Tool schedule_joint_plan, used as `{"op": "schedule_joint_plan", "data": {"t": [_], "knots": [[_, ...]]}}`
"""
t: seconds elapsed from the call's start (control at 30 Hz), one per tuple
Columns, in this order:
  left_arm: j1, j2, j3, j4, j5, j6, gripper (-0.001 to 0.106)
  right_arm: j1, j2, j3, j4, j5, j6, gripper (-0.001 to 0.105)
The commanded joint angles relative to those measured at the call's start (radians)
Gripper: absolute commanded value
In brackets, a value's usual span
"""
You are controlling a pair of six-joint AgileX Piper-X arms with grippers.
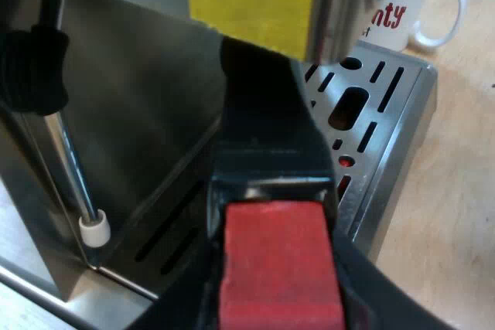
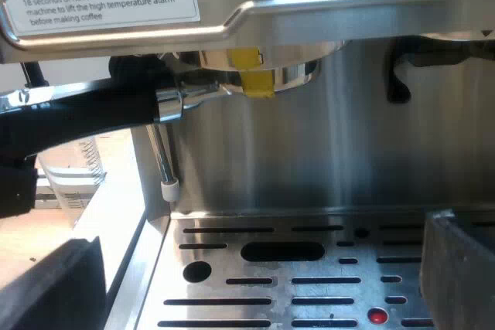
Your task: Put the handle in the coffee machine
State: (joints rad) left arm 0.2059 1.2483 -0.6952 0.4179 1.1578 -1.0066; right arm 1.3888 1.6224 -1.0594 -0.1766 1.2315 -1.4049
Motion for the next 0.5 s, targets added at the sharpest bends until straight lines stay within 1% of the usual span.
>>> {"op": "schedule_joint_plan", "data": {"t": [0.03,0.5], "knots": [[-0.001,-0.036,-0.039,-0.084,0.291,0.015,0.0,-0.004,-0.002,-0.001,-0.005,0.014,-0.005,0.082],[-0.001,-0.036,-0.039,-0.086,0.291,0.021,0.0,-0.004,-0.002,-0.001,-0.005,0.014,-0.005,0.082]]}}
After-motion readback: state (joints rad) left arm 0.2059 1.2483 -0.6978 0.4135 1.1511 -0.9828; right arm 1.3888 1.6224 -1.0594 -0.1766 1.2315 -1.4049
